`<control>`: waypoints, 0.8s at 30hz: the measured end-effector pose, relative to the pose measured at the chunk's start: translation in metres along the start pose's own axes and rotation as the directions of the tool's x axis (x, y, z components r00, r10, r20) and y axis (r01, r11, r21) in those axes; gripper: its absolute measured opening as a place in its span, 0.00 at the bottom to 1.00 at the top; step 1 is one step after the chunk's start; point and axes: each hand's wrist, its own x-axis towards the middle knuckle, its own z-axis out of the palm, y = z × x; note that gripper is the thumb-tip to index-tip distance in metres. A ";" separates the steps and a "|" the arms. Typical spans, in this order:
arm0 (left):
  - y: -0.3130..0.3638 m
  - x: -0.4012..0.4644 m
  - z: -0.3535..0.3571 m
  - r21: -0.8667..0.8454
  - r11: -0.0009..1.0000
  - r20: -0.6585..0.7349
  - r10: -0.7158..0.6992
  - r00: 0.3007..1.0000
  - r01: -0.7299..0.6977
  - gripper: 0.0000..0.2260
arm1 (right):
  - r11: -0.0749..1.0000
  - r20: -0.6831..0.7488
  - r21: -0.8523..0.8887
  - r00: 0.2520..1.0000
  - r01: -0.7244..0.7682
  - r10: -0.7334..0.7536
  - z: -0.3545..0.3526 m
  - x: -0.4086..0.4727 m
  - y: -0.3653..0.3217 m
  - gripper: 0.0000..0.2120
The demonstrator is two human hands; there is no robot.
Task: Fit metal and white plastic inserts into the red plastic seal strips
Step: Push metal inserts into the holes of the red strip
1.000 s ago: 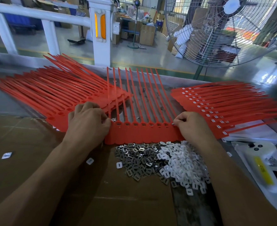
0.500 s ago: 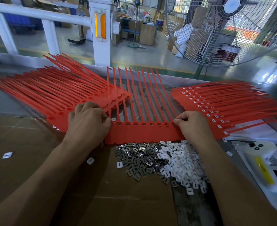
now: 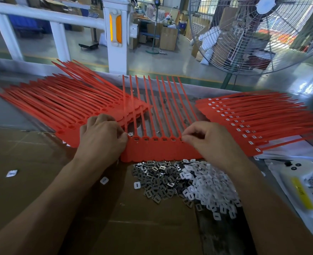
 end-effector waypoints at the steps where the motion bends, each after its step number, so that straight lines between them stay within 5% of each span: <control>1: 0.000 0.000 0.000 0.003 1.000 0.000 0.002 1.000 -0.002 0.09 | 0.998 0.115 0.029 0.992 0.054 -0.057 0.001 -0.005 -0.008 0.01; 4: -0.001 0.001 0.002 0.010 1.000 -0.001 0.004 1.000 -0.004 0.09 | 0.988 0.336 0.071 0.930 0.134 -0.150 0.008 -0.013 -0.024 0.02; 9: -0.001 0.001 0.003 0.012 1.000 -0.006 0.007 1.000 -0.007 0.09 | 0.974 0.396 -0.012 0.896 0.225 -0.202 0.016 -0.013 -0.031 0.05; 24: -0.001 0.001 0.001 0.013 1.000 0.016 -0.007 1.000 0.007 0.10 | 0.981 0.316 0.029 0.930 0.190 -0.190 0.021 -0.016 -0.033 0.03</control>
